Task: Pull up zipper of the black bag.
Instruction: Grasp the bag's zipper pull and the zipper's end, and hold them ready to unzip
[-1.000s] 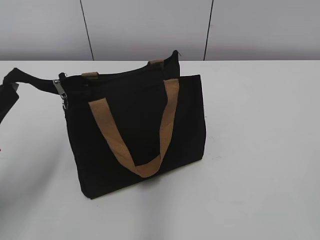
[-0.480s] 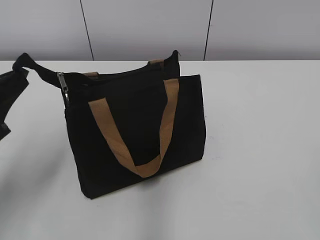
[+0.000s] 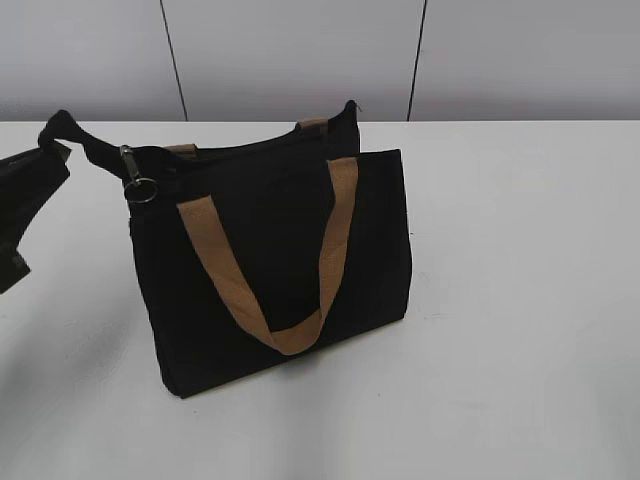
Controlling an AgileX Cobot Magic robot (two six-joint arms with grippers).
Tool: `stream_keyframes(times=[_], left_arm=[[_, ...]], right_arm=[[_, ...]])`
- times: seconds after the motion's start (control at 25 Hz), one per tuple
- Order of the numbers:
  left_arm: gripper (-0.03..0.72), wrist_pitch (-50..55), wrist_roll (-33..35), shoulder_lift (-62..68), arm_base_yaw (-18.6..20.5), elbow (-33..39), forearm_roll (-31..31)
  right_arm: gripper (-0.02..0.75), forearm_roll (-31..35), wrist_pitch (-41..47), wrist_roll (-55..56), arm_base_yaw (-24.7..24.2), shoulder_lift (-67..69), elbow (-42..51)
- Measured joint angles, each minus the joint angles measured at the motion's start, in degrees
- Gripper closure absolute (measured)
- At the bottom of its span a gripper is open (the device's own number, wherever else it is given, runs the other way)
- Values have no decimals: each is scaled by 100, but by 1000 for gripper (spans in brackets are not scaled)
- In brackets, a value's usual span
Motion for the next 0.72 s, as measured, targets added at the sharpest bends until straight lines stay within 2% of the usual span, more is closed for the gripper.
stream_keyframes(times=[0.32, 0.52, 0.72], left_arm=[[694, 4, 0, 0, 0, 0, 6], [694, 4, 0, 0, 0, 0, 6], [694, 10, 0, 0, 0, 0, 6]], right_arm=[[370, 2185, -186, -2819, 24, 1825, -33], [370, 3626, -915, -4259, 312, 3043, -88], [370, 4864, -1043, -5688, 567, 4393, -364]])
